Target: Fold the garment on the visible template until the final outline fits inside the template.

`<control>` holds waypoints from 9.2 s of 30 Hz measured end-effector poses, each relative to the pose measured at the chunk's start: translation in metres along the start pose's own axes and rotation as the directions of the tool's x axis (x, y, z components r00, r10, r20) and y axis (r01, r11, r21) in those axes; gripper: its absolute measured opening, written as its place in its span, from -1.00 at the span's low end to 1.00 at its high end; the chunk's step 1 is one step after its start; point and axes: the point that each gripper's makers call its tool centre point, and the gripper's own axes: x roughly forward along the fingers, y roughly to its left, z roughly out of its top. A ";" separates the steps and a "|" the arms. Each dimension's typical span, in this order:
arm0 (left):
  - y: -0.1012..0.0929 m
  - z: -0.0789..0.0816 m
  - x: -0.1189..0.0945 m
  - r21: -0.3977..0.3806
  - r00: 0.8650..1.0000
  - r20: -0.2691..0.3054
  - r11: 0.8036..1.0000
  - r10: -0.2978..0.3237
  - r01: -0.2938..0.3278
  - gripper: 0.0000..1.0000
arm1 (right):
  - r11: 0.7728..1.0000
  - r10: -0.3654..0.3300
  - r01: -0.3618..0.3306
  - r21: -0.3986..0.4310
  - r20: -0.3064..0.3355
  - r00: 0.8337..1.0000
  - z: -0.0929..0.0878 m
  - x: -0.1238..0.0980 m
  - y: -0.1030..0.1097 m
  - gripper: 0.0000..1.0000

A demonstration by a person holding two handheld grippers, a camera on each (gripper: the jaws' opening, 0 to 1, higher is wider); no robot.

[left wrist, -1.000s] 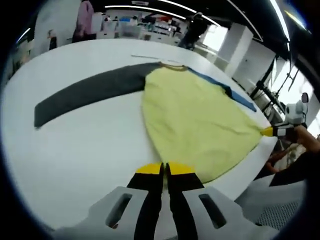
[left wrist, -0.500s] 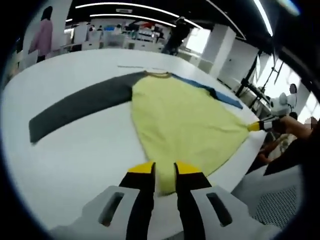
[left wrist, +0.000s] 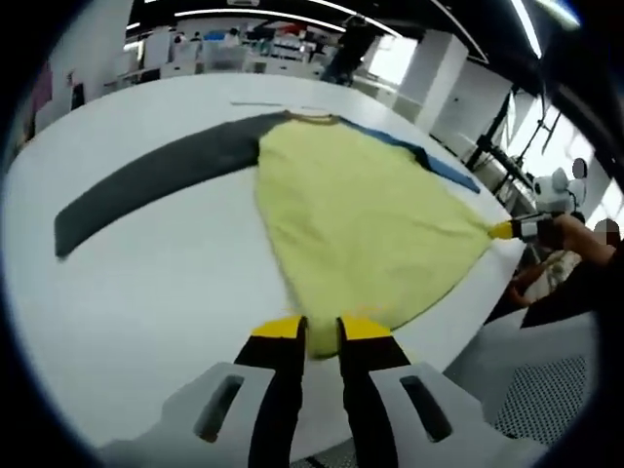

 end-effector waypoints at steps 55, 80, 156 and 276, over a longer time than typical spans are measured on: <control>0.002 0.022 -0.004 0.086 0.994 0.105 0.996 0.030 -0.039 -0.09 | 0.992 0.051 -0.048 -0.118 0.025 0.998 0.005 -0.008 0.004 0.08; -0.012 0.054 -0.007 0.163 0.973 0.227 0.987 -0.036 -0.002 0.72 | 0.980 -0.196 0.183 0.081 0.210 0.958 0.074 -0.038 -0.129 0.61; -0.036 0.075 -0.010 0.266 0.954 0.274 0.963 -0.122 0.046 0.98 | 0.876 -0.455 0.401 0.267 0.185 0.871 0.090 -0.036 -0.249 -1.00; -0.031 0.072 -0.017 0.255 0.943 0.312 0.966 -0.119 0.038 0.98 | 0.992 0.097 -0.060 -0.114 0.356 0.929 0.241 0.097 0.008 -1.00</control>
